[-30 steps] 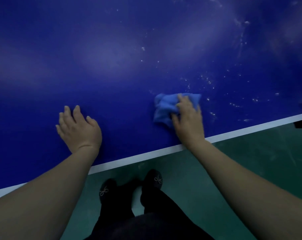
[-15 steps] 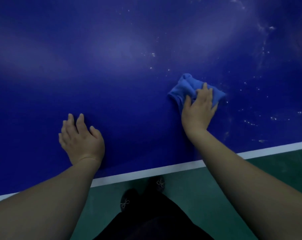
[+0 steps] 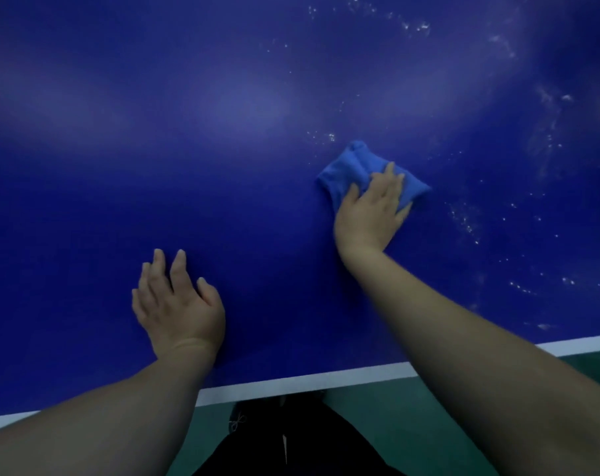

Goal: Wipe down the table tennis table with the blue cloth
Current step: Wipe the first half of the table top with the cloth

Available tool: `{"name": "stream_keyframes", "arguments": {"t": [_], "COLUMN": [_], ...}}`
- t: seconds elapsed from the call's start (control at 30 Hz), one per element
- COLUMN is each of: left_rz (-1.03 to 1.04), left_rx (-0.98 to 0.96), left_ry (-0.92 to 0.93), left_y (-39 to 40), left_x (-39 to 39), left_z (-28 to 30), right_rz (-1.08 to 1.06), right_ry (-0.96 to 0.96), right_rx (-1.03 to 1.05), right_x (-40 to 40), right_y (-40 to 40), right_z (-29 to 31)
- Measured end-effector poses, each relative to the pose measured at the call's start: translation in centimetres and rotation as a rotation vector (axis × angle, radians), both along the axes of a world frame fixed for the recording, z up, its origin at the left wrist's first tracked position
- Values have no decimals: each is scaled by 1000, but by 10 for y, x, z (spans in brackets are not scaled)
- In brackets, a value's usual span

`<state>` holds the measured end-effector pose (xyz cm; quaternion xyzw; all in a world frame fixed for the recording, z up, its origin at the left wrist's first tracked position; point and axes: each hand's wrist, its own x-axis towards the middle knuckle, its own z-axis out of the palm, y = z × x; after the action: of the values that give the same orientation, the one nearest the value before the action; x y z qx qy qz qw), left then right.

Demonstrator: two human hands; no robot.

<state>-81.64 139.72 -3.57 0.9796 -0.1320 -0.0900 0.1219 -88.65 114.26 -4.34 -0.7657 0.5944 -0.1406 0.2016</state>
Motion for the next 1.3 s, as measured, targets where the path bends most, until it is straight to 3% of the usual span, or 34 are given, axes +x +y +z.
{"name": "stream_keyframes", "arguments": {"t": [0.1,0.17,0.23,0.33,0.4,0.43,0.53,0.6,0.67,0.8,0.83,0.9,1.0,1.07,1.13,1.2,1.27,1.3], "left_rz": [4,3,1,1,6,11,17,16,14,7,8,12,15,14,10,7,3,2], "left_rx": [12,16,16,15,13,9,2,3,0,5,7,8,5,4,6,8,14,15], "left_ry": [13,12,14,12,15,19,21,11,0,8,12,17,9,6,8,9,12,13], "left_y": [0,0,0,-1,-1,-1,0,0,1,1,1,1,0,1,1,1,2,1], "left_x": [0,1,1,1,1,1,0,0,0,0,1,1,0,0,-1,-1,0,0], "left_z": [-1,-1,-2,-2,-2,-2,-3,-5,-6,-6,-6,-6,-5,-6,-6,-5,-5,-5], "right_rz": [577,793,612,20,-112,-16,609,790,634,-148,-235,-105,484,662,508,163,-125,-159], "right_ry": [5,30,99,32,23,49,67,103,157,53,40,55,89,120,142,96,42,36], "right_rx": [-41,-69,-81,-24,-7,-25,-68,-89,-93,-18,-8,-45,-130,-126,-108,-59,-30,-34], "right_x": [25,44,54,48,55,62,88,101,104,66,61,60,69,74,64,33,1,-9], "right_y": [23,-4,-41,-69,-45,-28,-1,-32,-74,-111,-97,-55,-20,-46,-84,-109,-96,-76], "right_z": [-2,1,3,1,1,-1,-3,2,5,4,4,-2,-5,0,5,6,6,4]}}
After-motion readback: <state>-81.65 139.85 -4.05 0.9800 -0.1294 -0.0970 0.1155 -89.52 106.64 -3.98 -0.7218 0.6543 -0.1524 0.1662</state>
